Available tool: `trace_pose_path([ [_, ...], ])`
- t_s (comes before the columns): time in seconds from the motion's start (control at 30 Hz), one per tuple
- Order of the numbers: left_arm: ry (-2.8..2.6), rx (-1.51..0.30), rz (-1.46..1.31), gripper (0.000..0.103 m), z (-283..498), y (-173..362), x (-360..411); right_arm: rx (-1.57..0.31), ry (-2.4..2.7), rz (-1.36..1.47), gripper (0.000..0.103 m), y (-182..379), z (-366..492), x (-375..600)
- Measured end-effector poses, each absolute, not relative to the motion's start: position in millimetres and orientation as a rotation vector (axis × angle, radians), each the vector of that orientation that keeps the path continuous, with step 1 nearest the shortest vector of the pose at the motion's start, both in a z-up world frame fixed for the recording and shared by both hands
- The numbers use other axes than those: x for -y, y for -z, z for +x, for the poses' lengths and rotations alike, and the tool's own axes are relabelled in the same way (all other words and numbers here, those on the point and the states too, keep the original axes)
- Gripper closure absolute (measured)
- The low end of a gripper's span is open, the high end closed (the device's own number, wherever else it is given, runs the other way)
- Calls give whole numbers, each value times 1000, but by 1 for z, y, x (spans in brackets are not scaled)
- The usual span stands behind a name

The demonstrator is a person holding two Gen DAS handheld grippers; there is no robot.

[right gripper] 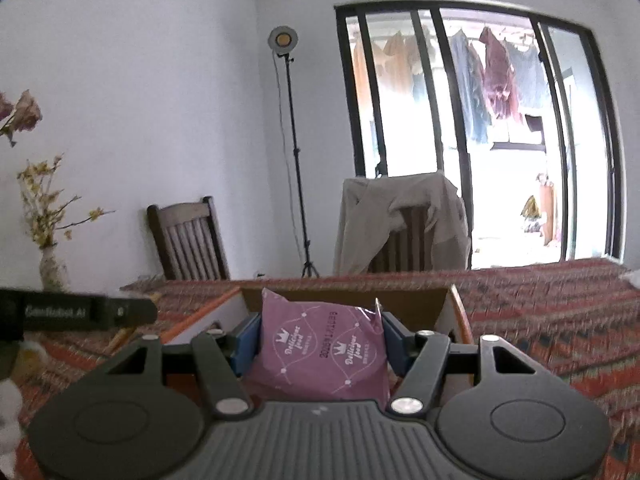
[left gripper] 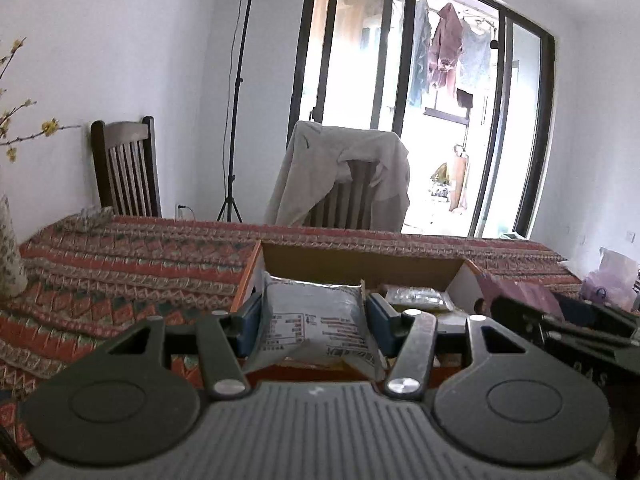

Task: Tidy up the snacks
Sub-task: 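Carry the pink cake and white packet over the cardboard box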

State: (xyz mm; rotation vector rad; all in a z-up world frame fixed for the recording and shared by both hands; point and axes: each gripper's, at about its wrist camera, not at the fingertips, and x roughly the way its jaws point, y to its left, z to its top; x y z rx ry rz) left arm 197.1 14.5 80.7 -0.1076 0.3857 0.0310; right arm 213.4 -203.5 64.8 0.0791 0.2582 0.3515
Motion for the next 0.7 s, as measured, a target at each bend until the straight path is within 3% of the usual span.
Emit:
trace_pose_path([
  [0.3, -54, -407, -101, 47, 247, -88, -6, -272, -304, 61, 41, -81, 265, 196],
  [0.7, -106, -472, -124, 45, 298, -65, -6, -373, -282, 47, 41, -57, 307, 181],
])
